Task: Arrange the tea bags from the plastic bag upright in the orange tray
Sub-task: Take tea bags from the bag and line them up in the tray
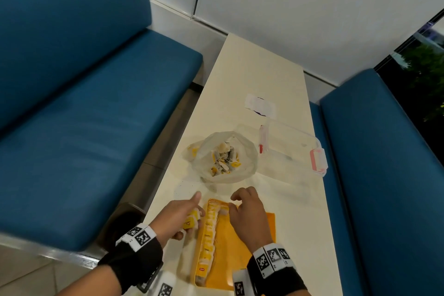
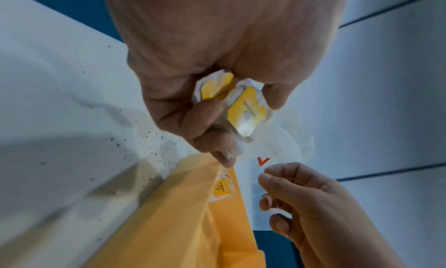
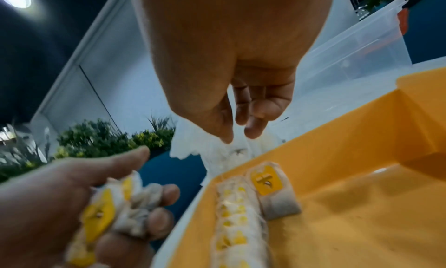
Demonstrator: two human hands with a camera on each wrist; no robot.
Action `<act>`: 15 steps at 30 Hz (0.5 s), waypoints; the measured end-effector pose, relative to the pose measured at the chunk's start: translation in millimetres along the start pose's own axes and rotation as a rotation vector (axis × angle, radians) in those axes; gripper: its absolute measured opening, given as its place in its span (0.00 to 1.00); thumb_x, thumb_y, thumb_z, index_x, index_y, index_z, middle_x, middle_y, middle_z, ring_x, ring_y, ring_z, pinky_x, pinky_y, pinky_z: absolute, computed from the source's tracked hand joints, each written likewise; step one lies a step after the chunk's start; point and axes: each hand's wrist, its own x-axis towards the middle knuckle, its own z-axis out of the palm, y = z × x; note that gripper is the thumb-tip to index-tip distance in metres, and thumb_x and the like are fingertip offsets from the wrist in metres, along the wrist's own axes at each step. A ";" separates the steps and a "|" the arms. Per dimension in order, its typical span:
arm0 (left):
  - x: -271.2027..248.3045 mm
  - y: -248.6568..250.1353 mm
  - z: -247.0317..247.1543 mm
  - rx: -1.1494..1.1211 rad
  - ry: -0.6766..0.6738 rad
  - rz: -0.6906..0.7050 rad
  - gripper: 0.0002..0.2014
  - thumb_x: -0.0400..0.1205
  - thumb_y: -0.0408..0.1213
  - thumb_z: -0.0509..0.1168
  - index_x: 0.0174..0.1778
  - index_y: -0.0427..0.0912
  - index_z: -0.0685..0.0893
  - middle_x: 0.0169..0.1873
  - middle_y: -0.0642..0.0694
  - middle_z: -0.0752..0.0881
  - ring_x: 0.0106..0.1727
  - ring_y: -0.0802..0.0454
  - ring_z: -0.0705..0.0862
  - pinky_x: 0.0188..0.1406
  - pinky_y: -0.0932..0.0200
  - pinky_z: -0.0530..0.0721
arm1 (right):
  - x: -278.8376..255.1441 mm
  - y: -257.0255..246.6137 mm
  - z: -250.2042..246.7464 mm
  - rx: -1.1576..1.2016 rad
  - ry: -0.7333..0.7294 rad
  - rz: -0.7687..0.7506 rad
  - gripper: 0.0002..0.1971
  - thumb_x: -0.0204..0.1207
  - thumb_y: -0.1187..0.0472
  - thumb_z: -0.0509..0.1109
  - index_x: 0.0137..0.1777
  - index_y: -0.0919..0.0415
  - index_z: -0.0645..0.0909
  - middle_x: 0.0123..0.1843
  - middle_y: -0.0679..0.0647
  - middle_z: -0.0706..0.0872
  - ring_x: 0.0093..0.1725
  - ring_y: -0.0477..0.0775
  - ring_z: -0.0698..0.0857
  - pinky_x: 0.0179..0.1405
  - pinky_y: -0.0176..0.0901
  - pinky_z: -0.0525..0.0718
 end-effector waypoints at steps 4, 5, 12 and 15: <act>-4.9 11.2 6.7 -0.123 -0.029 -0.049 0.37 0.85 0.69 0.48 0.46 0.42 0.93 0.37 0.39 0.90 0.32 0.50 0.84 0.26 0.63 0.75 | -15.2 -23.9 -11.8 0.312 -0.121 0.014 0.06 0.72 0.55 0.78 0.46 0.47 0.84 0.46 0.44 0.84 0.38 0.41 0.81 0.41 0.31 0.80; -6.7 13.3 9.2 -0.141 -0.035 -0.050 0.38 0.85 0.68 0.48 0.47 0.42 0.93 0.36 0.39 0.89 0.31 0.50 0.83 0.26 0.63 0.75 | -17.7 -28.7 -13.1 0.381 -0.160 0.018 0.07 0.71 0.54 0.79 0.46 0.45 0.85 0.45 0.44 0.85 0.37 0.41 0.81 0.42 0.33 0.82; -7.9 15.8 16.0 -0.143 -0.093 -0.039 0.38 0.86 0.68 0.48 0.56 0.36 0.89 0.30 0.42 0.83 0.28 0.51 0.80 0.26 0.61 0.71 | -19.4 -34.5 -9.6 0.363 -0.248 -0.133 0.13 0.72 0.58 0.78 0.53 0.40 0.85 0.49 0.42 0.81 0.41 0.45 0.85 0.47 0.39 0.86; -12.1 17.2 15.7 -0.142 -0.143 -0.012 0.36 0.86 0.67 0.50 0.58 0.38 0.89 0.33 0.43 0.86 0.29 0.52 0.80 0.25 0.62 0.71 | -18.5 -32.5 -8.4 0.405 -0.234 -0.092 0.10 0.73 0.60 0.78 0.41 0.42 0.84 0.47 0.45 0.84 0.41 0.50 0.88 0.47 0.41 0.86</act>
